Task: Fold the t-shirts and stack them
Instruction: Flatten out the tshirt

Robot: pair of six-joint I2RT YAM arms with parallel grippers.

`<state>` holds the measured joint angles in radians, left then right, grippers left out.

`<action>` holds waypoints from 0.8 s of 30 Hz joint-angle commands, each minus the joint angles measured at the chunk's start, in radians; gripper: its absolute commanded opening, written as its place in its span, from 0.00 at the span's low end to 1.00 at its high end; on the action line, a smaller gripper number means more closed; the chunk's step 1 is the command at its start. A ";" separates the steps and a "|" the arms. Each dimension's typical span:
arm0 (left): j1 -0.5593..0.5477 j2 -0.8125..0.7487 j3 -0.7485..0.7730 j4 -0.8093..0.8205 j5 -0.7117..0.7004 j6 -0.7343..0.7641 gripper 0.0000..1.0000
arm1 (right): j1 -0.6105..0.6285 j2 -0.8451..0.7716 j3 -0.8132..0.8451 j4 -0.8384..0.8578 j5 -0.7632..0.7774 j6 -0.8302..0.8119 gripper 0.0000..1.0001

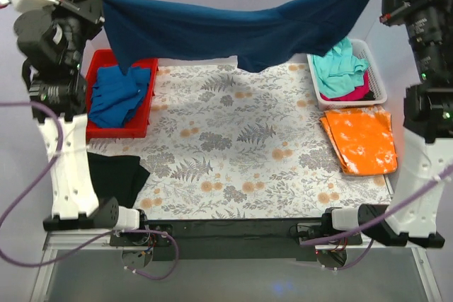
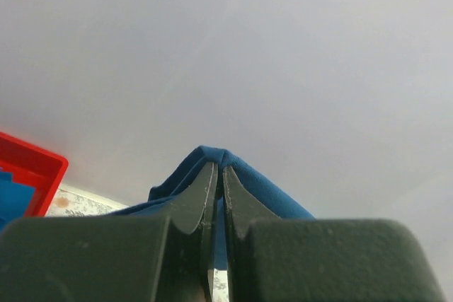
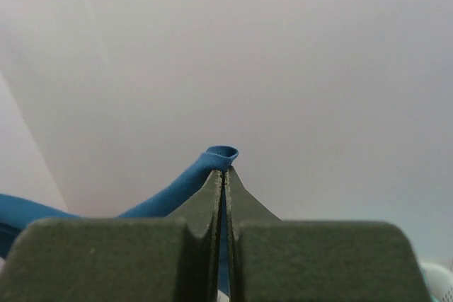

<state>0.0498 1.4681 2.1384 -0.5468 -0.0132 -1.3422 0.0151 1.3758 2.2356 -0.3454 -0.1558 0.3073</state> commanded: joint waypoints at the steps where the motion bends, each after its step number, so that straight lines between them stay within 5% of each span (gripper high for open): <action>1: 0.004 -0.135 -0.105 -0.042 0.053 0.020 0.00 | -0.006 -0.082 -0.048 0.065 -0.037 0.016 0.01; 10: 0.002 -0.223 -0.107 -0.079 -0.028 0.069 0.00 | -0.004 -0.094 0.008 0.105 -0.091 0.082 0.01; 24: 0.004 0.280 -0.031 0.070 0.113 -0.072 0.00 | -0.004 0.193 -0.059 0.154 -0.060 0.092 0.01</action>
<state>0.0502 1.6520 2.0396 -0.5060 0.0425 -1.3674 0.0151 1.4940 2.1834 -0.2302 -0.2348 0.3904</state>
